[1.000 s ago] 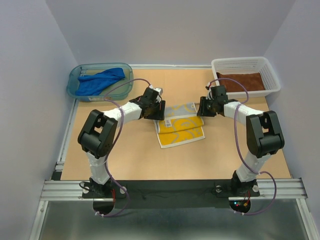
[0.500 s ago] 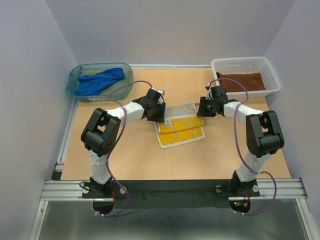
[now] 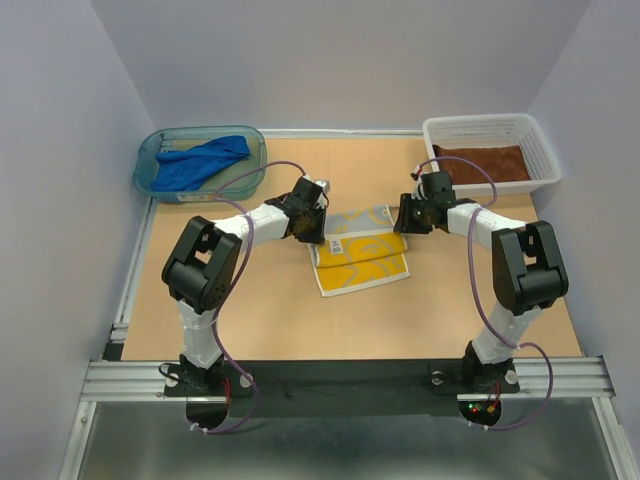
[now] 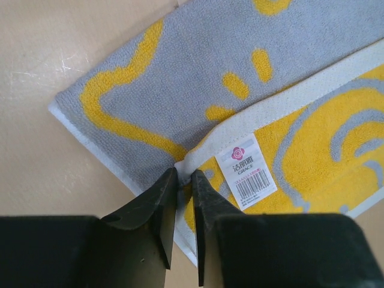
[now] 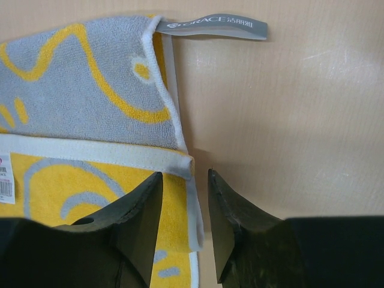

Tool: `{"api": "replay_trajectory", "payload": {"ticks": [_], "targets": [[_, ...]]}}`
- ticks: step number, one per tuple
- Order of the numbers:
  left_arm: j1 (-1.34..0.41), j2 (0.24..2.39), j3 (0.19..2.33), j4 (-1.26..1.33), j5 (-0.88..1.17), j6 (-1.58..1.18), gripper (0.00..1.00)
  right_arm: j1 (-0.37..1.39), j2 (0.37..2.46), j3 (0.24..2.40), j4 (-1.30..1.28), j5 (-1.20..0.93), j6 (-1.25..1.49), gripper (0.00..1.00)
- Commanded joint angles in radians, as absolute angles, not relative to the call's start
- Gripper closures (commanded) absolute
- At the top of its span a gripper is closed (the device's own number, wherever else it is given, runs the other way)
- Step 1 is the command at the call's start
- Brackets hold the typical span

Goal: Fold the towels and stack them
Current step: Fold the towel

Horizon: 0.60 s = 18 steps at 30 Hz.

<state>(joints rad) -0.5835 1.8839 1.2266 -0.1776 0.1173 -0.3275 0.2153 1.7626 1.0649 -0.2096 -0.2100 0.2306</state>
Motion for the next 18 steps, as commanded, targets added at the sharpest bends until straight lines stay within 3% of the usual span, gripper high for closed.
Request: {"api": "replay_trajectory", "payload": {"ticks": [1,18], "targets": [[-0.594,1.841,1.249,-0.18,0.123,-0.31,0.76,0.209,1.755,1.111,-0.184,-0.21,0.21,0.59],[-0.686,1.657,1.072,-0.103,0.242,-0.112,0.77,0.209,1.623,1.069,-0.183,-0.112,0.244,0.59]]}}
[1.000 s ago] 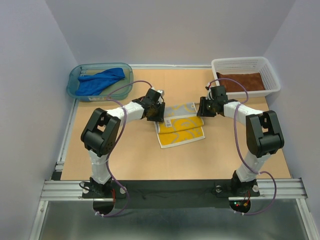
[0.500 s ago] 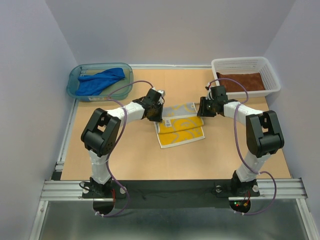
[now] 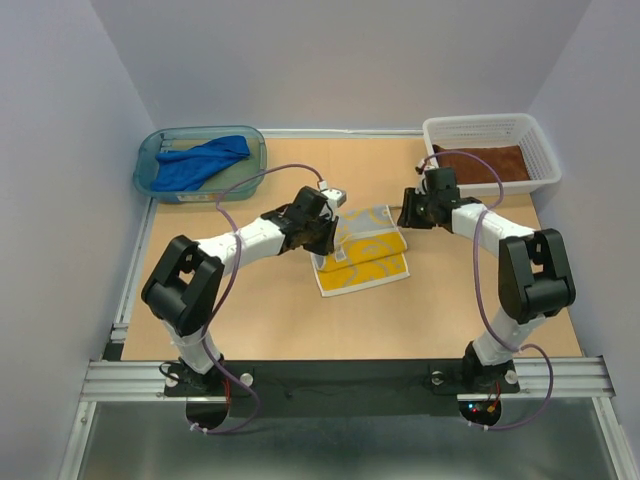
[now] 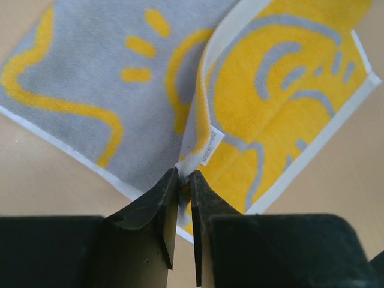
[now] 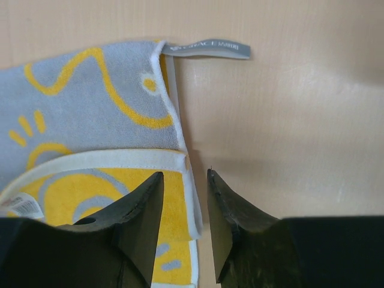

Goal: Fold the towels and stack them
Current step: Fold the towel

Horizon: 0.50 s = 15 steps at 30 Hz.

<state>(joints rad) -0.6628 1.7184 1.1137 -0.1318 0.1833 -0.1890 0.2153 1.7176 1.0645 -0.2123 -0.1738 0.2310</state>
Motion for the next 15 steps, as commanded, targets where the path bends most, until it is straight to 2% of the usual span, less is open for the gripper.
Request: {"api": "replay_trajectory", "payload": {"ticks": [1,15], "targets": [[-0.698,1.643,1.053,-0.1,0.262,-0.089,0.78,0.209,1.612,1.065,-0.181,-0.106,0.255,0.59],[-0.761,1.617,0.959,-0.192,0.347,-0.005,0.8,0.209,1.476,0.985,-0.181,-0.067,0.279,0.57]]}}
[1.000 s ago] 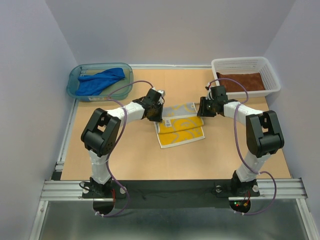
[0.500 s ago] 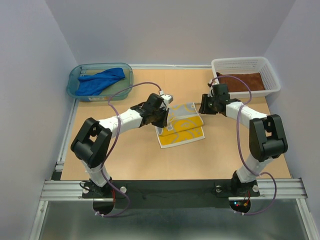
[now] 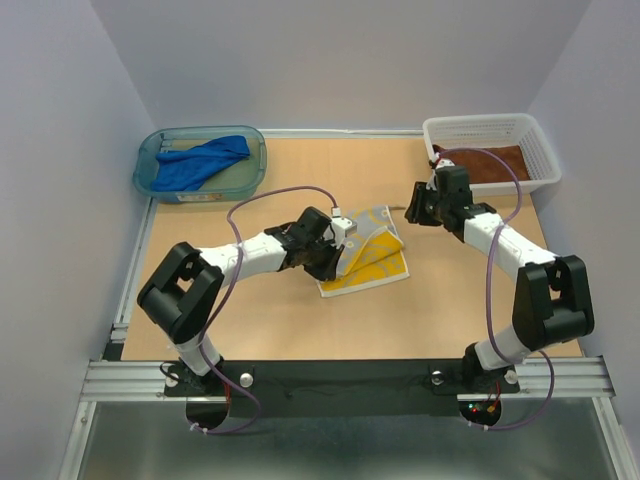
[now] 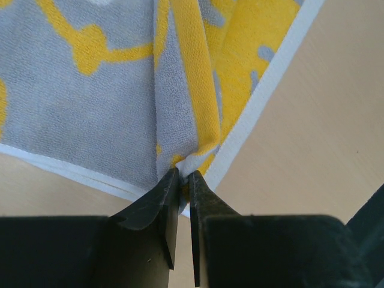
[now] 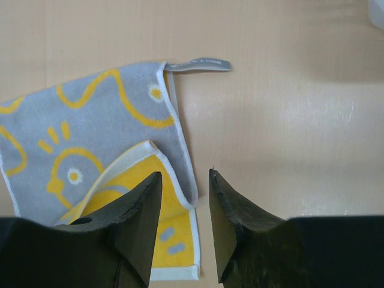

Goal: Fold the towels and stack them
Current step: Fold the towel

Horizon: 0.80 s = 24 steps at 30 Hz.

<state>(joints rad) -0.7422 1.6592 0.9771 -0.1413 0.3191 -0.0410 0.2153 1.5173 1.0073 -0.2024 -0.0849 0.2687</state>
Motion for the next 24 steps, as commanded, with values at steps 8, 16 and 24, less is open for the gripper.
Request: {"api": "replay_trajectory", "payload": {"ticks": [8,16,24], "targets": [[-0.822,1.657,0.969,-0.256,0.336,0.02,0.75,0.209,1.451,0.953,-0.181,-0.098,0.287,0.55],[-0.851,1.628,0.96,-0.301,0.247,-0.041,0.73,0.209,1.42,0.931,-0.181,-0.149,0.285,0.54],[-0.854,1.614,0.927,-0.304,0.238,-0.121,0.73,0.209,1.408,0.884,-0.183,-0.224,0.34,0.54]]}}
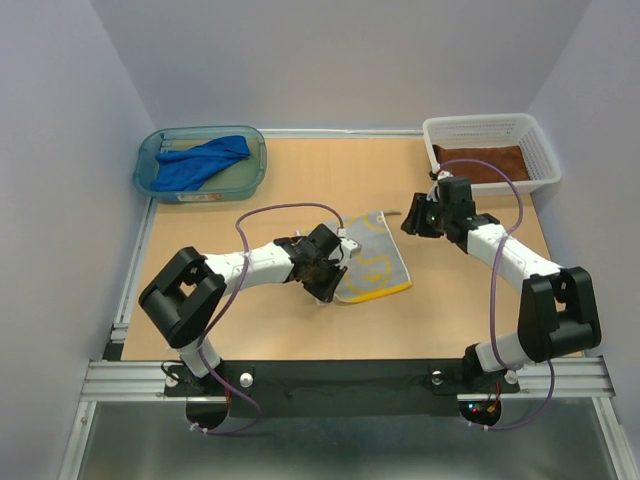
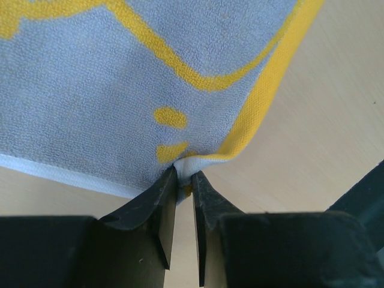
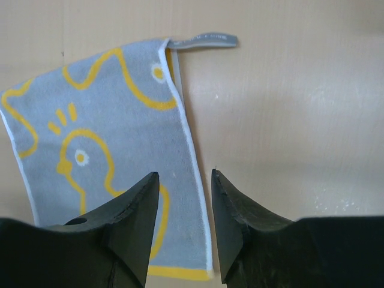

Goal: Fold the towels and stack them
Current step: Fold the towel

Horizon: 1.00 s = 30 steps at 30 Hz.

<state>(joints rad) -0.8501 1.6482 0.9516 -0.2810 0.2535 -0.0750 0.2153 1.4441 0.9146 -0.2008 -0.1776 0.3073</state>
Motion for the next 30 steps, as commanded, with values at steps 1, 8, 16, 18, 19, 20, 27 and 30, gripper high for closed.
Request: {"api": "replay_trajectory", "payload": {"ticks": [1,8,16,18,19,20,27,30], "targets": [[-0.854,1.617,0.923,-0.302,0.236,-0.127,0.72,0.209,1.405,0.876,-0.181,-0.236,0.35,0.54],[-0.854,1.602,0.927,-0.304,0.196,-0.184,0.7,0.209,1.397,0.83,-0.181,-0.275,0.371,0.54],[-0.854,1.523,0.913,-0.374,0.06,-0.261,0.55,0.209,1.405,0.83,-0.181,-0.273,0.359,0.54],[-0.854,1.505,0.913,-0.38,0.051,-0.281,0.48,0.209,1.413,0.836,-0.179,-0.276,0.354,0.54],[-0.854,1.479,0.914,-0.379,0.043,-0.31,0.36,0.209,1.417,0.845,-0.181,-0.281,0.35,0.54],[-0.854,1.467,0.914,-0.377,0.037,-0.327,0.31,0.209,1.419,0.85,-0.179,-0.281,0.347,0.54],[-0.802,1.384,0.922,-0.339,-0.074,-0.503,0.22,0.209,1.497,0.946,-0.179,-0.242,0.331,0.54],[-0.729,1.388,0.911,-0.279,-0.051,-0.532,0.24,0.209,1.558,1.014,-0.178,-0.259,0.322,0.54]]}}
